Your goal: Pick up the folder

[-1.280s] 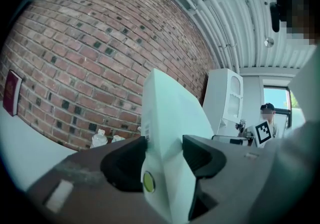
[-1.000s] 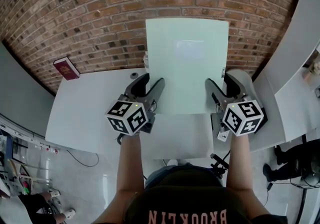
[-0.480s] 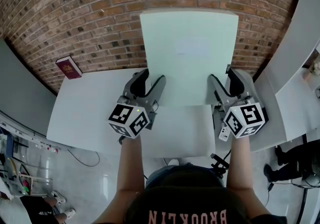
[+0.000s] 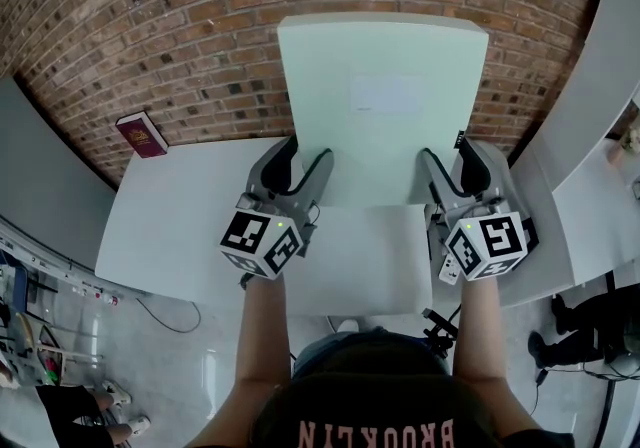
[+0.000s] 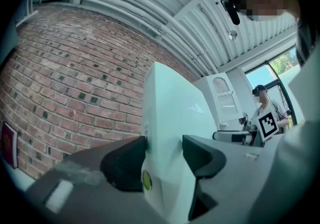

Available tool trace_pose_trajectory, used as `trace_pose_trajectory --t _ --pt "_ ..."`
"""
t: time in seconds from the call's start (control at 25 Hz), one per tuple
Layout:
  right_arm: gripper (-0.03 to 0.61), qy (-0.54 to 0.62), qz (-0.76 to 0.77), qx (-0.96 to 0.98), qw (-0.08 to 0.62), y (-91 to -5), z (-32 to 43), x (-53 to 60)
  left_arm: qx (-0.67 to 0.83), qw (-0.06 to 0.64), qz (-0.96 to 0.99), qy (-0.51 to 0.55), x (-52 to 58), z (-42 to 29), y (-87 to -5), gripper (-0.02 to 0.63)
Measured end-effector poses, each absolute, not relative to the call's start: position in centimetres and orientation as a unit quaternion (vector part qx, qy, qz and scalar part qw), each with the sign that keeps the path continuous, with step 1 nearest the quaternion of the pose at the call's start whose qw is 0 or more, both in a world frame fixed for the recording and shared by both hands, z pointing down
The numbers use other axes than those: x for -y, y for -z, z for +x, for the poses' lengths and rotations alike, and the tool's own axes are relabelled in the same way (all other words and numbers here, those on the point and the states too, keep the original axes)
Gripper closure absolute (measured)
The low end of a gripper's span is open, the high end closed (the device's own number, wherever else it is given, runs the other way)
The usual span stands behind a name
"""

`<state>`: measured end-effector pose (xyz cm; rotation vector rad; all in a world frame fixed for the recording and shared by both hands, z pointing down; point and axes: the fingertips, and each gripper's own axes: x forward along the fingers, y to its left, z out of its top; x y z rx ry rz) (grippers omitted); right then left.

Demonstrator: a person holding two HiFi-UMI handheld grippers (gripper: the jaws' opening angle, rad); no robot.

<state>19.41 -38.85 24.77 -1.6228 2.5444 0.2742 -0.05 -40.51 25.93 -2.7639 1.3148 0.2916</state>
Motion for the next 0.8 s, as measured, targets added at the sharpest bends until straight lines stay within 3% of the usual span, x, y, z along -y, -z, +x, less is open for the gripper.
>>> trace_pose_trajectory --t 0.8 --pt "0.334 -0.109 -0.534 -0.837 0.054 -23.2 19.2 39.3 -0.437 0.051 -0.892 -0.099 40.8 -0.1 -24.4 0.372"
